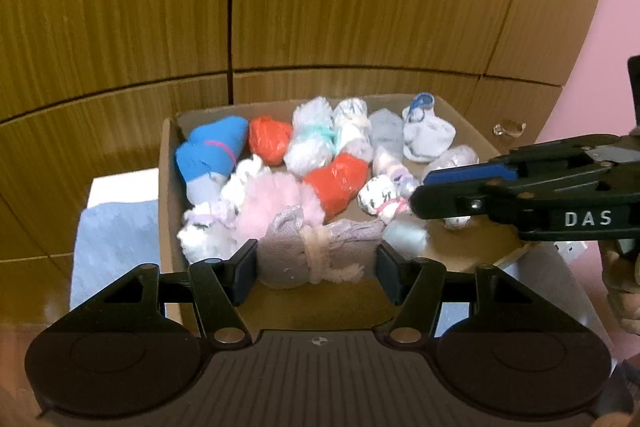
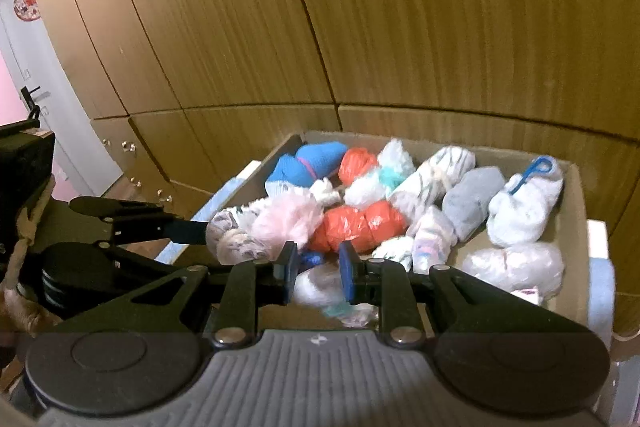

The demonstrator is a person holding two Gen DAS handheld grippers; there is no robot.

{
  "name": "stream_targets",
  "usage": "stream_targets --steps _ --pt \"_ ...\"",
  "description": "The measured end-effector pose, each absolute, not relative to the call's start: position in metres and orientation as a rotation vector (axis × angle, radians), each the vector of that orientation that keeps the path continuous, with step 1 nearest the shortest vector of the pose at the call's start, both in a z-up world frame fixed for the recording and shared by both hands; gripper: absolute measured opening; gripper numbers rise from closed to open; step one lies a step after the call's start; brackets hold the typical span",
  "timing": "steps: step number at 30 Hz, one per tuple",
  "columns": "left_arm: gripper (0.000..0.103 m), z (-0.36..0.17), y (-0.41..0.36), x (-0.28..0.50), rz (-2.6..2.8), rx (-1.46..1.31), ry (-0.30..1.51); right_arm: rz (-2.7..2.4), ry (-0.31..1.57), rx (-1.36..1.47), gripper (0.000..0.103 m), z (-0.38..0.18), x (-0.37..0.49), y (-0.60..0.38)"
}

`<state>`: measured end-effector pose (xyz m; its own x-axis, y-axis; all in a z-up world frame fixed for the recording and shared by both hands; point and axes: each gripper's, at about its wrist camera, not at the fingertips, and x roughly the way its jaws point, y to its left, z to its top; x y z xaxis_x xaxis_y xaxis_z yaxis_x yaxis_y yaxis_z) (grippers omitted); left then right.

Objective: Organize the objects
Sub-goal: 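Carry both socks over the tray, then lower both socks into the tray and open both tools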

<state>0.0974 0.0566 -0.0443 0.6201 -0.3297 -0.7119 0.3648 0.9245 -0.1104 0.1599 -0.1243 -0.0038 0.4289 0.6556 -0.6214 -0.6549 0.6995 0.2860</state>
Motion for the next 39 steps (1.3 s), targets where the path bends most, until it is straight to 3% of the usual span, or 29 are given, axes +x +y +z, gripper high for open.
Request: stream_targets --steps 28,39 --pt "0.072 -0.083 0.035 0.105 -0.324 0.076 0.857 0.797 0.835 -0.07 0.024 -0.03 0.162 -0.125" --pt "0.088 -0.078 0.027 0.099 -0.315 0.077 0.858 0.775 0.839 -0.076 0.025 -0.026 0.155 -0.129"
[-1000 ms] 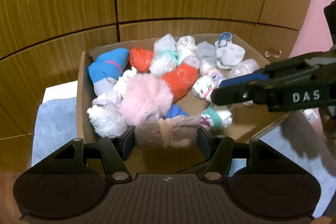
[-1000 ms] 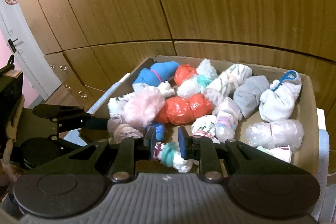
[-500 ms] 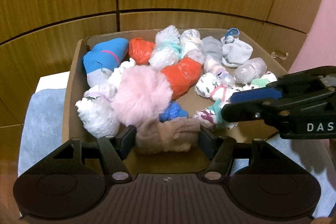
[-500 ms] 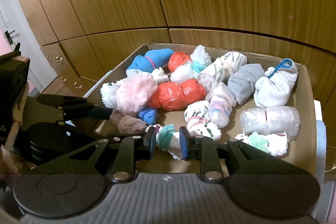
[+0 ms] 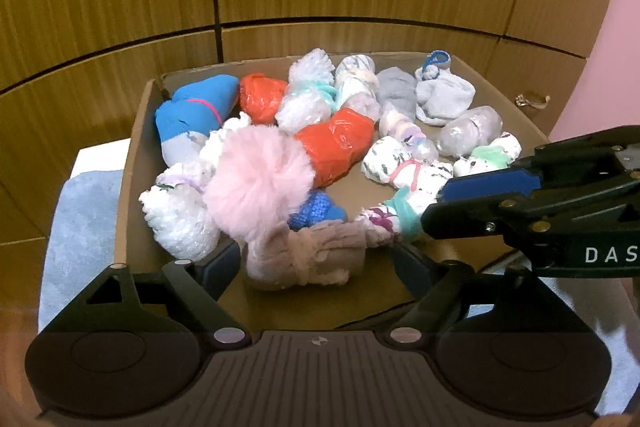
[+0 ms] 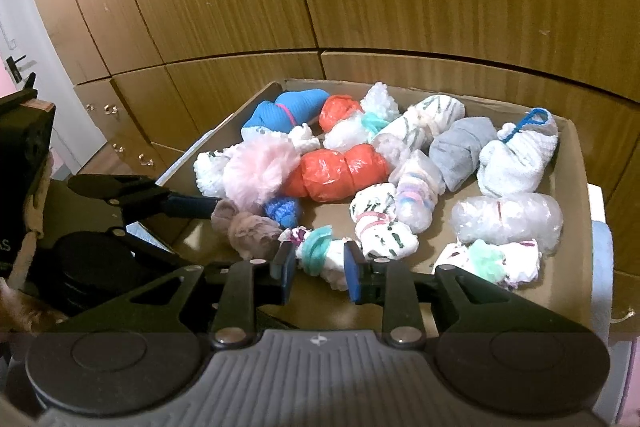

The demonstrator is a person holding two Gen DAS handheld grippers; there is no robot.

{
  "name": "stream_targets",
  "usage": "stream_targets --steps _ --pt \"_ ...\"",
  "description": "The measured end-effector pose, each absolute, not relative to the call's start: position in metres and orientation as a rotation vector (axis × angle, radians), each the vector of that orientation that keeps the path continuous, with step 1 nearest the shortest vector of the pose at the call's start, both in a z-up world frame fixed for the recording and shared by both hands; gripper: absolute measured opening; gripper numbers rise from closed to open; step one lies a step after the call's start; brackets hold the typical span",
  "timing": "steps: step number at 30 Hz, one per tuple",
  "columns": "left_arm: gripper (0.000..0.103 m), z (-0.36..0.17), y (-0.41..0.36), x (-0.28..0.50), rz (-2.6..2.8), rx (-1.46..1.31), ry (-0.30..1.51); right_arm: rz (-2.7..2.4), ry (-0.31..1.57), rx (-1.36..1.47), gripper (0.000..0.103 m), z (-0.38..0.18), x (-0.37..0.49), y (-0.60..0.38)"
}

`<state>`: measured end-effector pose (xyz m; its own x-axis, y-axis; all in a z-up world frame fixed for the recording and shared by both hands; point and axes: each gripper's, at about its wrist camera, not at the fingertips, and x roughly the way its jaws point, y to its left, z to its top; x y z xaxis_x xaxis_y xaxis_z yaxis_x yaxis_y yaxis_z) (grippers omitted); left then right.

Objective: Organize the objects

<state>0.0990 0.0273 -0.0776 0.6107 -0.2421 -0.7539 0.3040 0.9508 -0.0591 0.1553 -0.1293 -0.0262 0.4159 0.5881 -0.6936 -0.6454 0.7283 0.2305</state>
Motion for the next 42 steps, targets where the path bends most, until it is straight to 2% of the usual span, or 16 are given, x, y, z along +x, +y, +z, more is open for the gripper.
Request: stream_targets --steps 9,12,14,19,42 --pt "0.101 -0.058 0.03 0.079 -0.291 0.07 0.825 0.722 0.821 -0.024 0.034 -0.018 0.137 -0.146" --pt "0.102 -0.048 0.028 0.067 -0.278 0.085 0.8 0.692 0.798 -0.005 0.054 -0.011 0.124 -0.154" --pt "0.102 -0.042 0.027 0.059 -0.263 0.093 0.775 0.649 0.773 -0.007 0.073 -0.006 0.114 -0.158" --pt "0.103 -0.029 0.022 0.044 -0.206 0.117 0.743 0.546 0.745 -0.039 0.085 -0.001 0.094 -0.161" --pt "0.103 -0.008 0.019 0.012 -0.138 0.142 0.655 0.573 0.74 -0.025 0.088 -0.004 0.057 -0.148"
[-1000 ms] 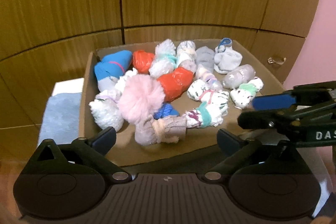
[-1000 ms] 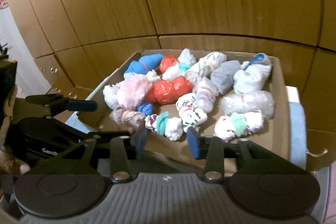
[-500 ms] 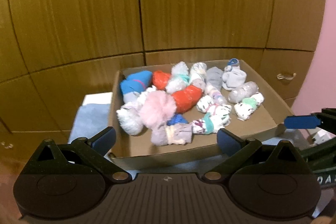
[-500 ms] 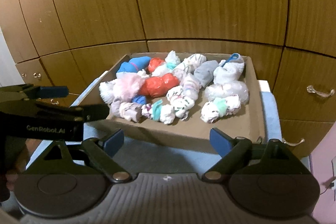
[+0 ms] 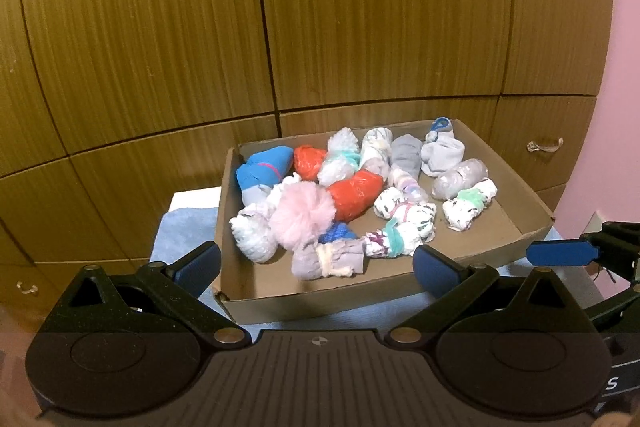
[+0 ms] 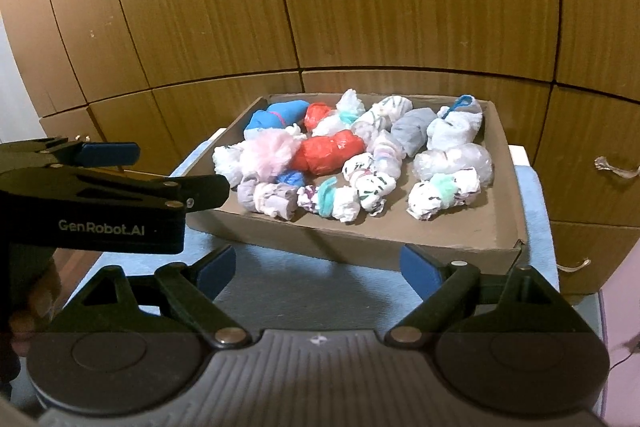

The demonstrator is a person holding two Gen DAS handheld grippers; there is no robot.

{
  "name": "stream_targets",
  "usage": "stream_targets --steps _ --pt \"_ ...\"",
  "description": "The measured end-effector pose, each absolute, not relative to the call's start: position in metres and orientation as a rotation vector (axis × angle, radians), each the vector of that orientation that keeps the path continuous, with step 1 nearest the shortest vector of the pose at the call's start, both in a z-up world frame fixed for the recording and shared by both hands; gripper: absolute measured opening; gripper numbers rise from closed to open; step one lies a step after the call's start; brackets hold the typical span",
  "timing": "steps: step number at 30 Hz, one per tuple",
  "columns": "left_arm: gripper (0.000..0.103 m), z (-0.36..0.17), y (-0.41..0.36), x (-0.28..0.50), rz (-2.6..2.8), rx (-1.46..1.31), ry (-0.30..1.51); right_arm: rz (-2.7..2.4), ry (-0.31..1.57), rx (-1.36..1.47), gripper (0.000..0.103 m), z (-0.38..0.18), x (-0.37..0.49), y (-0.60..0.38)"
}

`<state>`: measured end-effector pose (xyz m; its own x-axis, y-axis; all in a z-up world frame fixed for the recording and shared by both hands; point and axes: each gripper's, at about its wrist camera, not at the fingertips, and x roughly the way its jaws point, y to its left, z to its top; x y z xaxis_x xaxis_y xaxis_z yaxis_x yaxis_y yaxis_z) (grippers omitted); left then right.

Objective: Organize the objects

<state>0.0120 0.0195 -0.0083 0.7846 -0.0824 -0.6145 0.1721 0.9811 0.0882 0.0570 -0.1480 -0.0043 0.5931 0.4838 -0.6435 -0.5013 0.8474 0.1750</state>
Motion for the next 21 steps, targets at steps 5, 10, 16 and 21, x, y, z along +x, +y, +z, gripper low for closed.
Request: stream_targets --steps 5,10,16,21 --pt "0.103 -0.009 0.019 0.011 -0.143 0.165 0.653 0.581 0.744 -0.027 0.088 -0.006 0.056 -0.146" --pt "0.103 -0.009 0.017 0.011 -0.139 0.182 0.642 0.584 0.749 -0.024 0.088 -0.008 0.056 -0.146" --pt "0.103 -0.005 0.017 0.011 -0.162 0.173 0.627 0.587 0.751 -0.014 0.088 -0.009 0.055 -0.145" --pt "0.102 0.002 0.017 0.015 -0.161 0.162 0.611 0.592 0.744 -0.013 0.089 -0.007 0.053 -0.141"
